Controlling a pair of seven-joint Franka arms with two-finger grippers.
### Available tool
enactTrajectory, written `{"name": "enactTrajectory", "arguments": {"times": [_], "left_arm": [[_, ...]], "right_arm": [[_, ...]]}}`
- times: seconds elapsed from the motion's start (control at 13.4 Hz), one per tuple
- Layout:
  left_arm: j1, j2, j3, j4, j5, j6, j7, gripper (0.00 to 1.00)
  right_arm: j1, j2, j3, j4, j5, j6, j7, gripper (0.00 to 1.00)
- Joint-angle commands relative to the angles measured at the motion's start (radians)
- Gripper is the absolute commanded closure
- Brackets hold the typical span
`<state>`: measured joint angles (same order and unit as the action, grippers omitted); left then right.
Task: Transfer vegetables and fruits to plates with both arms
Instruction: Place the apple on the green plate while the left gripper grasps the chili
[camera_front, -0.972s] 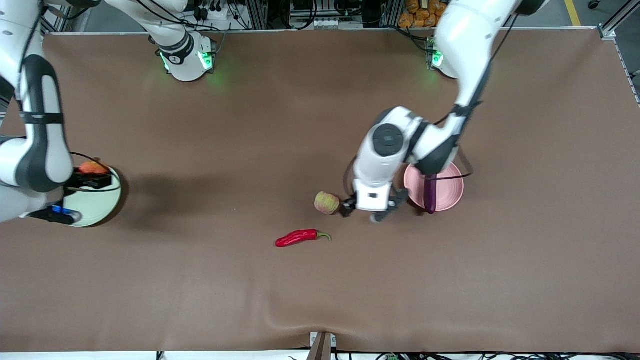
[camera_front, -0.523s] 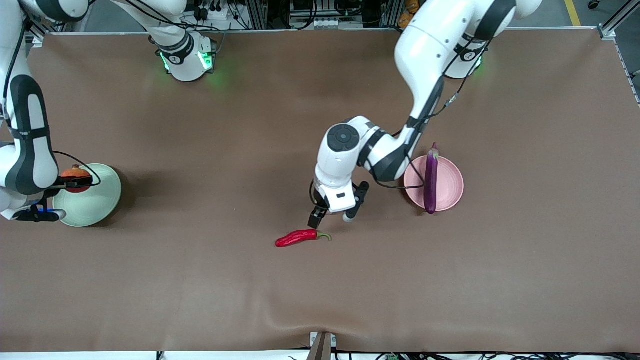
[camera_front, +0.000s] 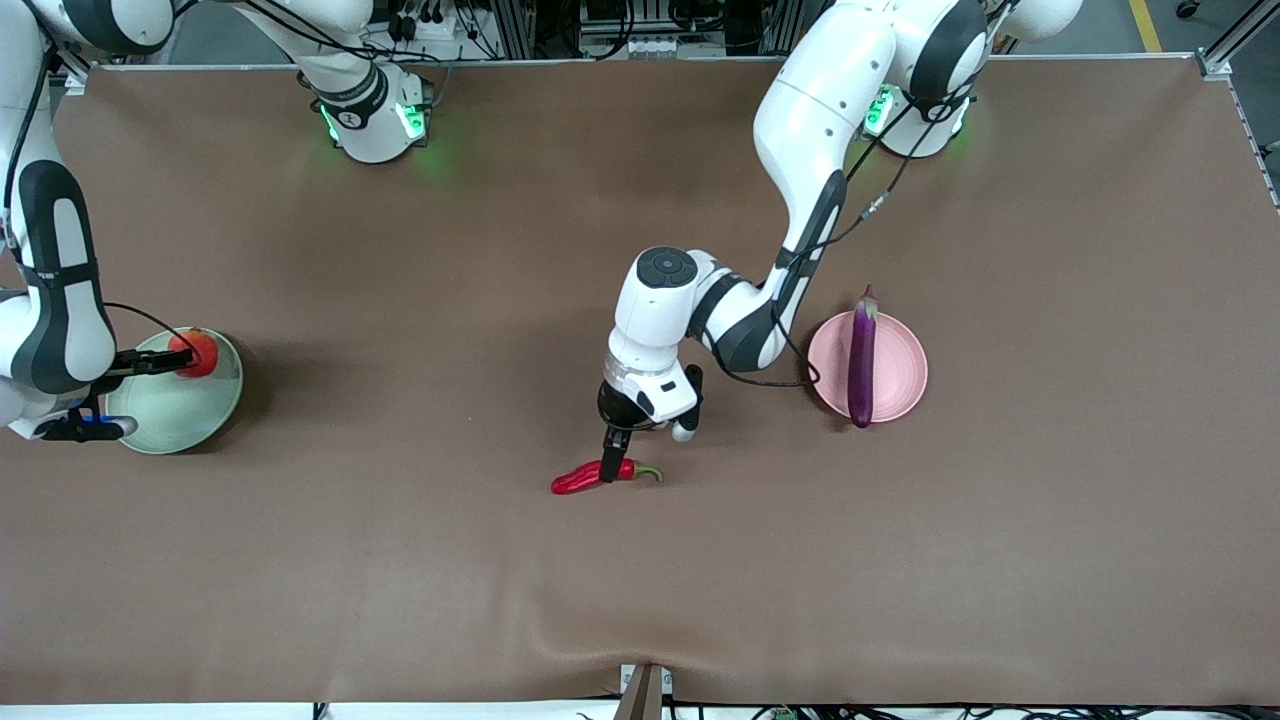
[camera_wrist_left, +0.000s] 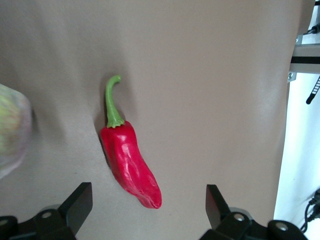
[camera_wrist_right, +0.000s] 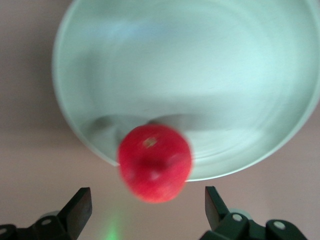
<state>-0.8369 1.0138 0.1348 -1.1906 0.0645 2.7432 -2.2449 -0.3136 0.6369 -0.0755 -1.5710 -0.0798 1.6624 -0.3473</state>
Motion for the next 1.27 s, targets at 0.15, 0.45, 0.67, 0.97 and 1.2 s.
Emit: {"name": "enactTrajectory", "arguments": {"times": [0.15,0.45,0.67,0.97,1.2], "left_arm": [[-0.005,0.104,0.011,0.111,-0.014,0.056,-0.018,0.0],[-0.005,0.131,0.022,0.118,-0.014,0.095,-0.016,0.0],[-0.005,0.16,0.034,0.118,-0.014,0.11,-0.015,0.0],[-0.005,0.175,0.04,0.117,-0.014,0.119,-0.013,0.0],[-0.005,0.184,0.04,0.117,-0.014,0.119,-0.012,0.33]], "right_arm": [[0.034,-0.039,0.0,0.019,0.106,-0.116,0.042,0.0],[0.112,-0.075,0.002,0.022,0.179,-0.213,0.253,0.0],[0.148,-0.094,0.002,0.022,0.227,-0.249,0.341,0.0],[0.192,-0.111,0.003,0.026,0.299,-0.292,0.461,0.0],[0.214,-0.115,0.005,0.028,0.37,-0.308,0.559,0.0]]}}
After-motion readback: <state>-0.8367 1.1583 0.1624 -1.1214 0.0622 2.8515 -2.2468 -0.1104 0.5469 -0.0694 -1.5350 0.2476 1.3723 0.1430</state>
